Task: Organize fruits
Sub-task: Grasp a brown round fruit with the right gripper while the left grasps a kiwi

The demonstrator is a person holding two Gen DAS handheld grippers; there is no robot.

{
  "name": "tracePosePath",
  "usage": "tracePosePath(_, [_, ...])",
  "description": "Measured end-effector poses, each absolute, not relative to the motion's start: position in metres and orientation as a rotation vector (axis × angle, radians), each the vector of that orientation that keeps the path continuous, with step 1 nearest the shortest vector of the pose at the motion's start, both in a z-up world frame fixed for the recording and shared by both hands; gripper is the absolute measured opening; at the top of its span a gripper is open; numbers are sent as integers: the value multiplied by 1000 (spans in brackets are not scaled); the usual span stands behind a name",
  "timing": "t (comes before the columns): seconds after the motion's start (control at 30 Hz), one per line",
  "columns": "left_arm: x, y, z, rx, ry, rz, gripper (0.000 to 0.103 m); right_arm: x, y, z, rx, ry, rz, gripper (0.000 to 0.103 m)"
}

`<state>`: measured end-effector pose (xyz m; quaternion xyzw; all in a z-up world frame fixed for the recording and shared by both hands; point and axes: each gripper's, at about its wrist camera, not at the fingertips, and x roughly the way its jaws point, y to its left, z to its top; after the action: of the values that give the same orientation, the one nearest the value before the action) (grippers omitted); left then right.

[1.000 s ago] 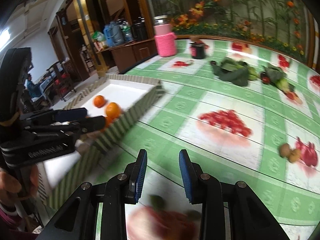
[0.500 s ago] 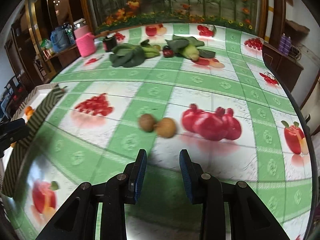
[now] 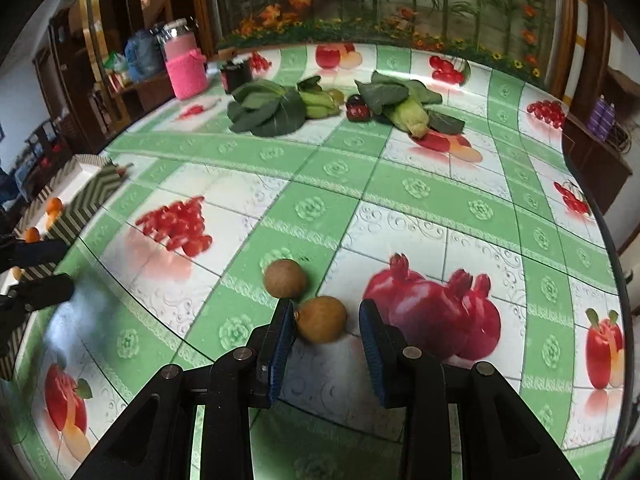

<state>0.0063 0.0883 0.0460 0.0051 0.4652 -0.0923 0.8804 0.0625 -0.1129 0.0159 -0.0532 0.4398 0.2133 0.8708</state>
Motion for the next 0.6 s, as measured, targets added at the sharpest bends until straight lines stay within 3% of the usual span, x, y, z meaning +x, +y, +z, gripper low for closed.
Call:
tracePosePath(0.07, [13,78,46,10,975,-214,55,62,-117,16,-54,919,477,25])
tracePosePath(0.6, [60,-13,29,94,1021,-363,55,47,-179,32,122,854,289,26])
